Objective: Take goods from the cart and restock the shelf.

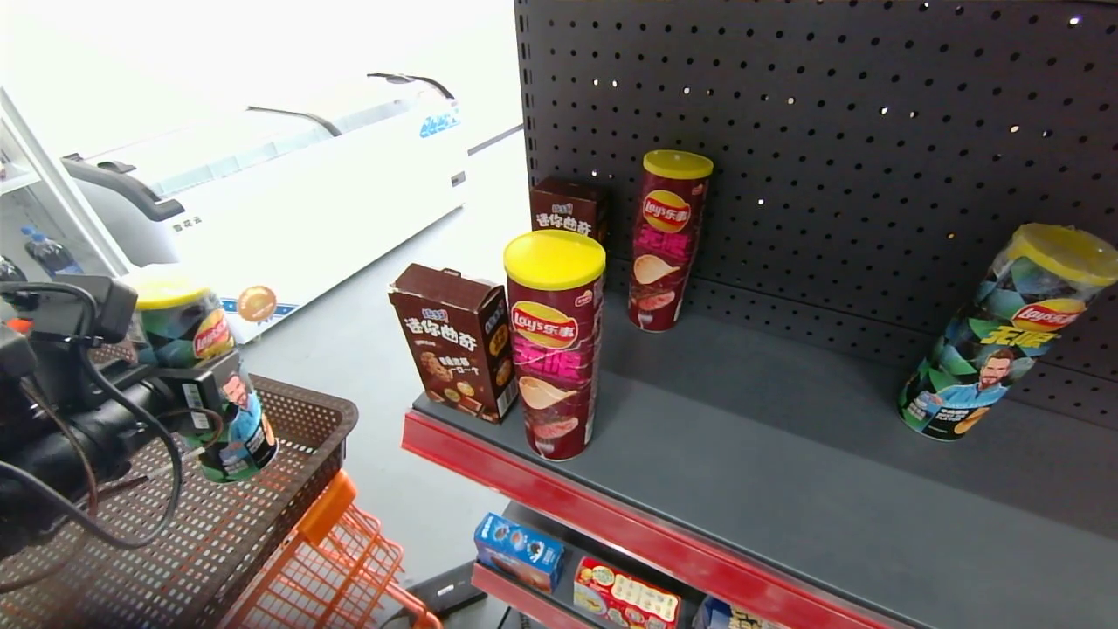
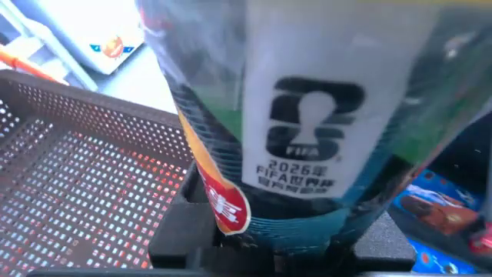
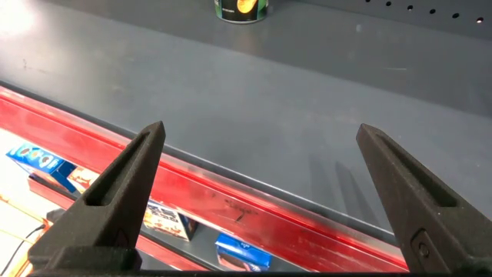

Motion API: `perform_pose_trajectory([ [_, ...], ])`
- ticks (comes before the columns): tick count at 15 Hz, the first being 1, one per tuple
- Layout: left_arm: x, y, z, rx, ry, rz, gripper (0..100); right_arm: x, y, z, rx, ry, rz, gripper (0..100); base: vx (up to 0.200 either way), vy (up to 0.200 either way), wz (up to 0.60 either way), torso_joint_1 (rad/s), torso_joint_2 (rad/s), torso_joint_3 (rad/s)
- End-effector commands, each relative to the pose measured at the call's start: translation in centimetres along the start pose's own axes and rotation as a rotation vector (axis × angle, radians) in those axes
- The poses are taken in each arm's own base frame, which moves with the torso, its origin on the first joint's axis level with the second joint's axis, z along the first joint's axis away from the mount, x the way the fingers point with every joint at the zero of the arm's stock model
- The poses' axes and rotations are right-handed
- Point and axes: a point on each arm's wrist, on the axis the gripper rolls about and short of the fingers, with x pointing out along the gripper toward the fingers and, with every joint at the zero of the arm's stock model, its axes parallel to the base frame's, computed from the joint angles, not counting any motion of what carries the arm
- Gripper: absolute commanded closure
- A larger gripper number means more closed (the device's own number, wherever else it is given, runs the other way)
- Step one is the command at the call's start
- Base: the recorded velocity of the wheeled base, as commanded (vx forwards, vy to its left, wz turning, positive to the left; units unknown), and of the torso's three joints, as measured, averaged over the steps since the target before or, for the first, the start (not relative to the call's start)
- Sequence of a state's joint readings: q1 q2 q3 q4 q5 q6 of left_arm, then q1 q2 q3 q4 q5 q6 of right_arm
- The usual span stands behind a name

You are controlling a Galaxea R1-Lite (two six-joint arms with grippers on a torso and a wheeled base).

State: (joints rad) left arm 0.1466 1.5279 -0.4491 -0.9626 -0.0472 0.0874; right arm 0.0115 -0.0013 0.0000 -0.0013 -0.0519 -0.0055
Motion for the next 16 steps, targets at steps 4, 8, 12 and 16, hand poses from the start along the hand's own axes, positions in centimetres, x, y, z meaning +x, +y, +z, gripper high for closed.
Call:
perform_pose_trajectory([
  [4, -6.0, -2.3, 4.0, 0.019, -0.154, -0.134, 100, 0.0, 0.0, 0.0, 0.001, 0.001, 0.001, 0, 0.0, 0.0, 0.0, 0.0, 0.0, 0.0],
  [8, -8.5, -5.0, 4.2, 0.016, -0.191, -0.373, 100, 0.0, 0.0, 0.0, 0.001, 0.001, 0.001, 0, 0.0, 0.0, 0.0, 0.0, 0.0, 0.0],
  [12, -9.0, -6.3, 3.8, -0.022, -0.173, -0.546, 100, 0.0, 0.0, 0.0, 0.001, 0.001, 0.001, 0, 0.0, 0.0, 0.0, 0.0, 0.0, 0.0],
  [16, -9.2, -6.4, 3.2, -0.021, -0.154, -0.61, 100, 0.0, 0.0, 0.0, -0.001, 0.001, 0.001, 0, 0.0, 0.0, 0.0, 0.0, 0.0, 0.0],
])
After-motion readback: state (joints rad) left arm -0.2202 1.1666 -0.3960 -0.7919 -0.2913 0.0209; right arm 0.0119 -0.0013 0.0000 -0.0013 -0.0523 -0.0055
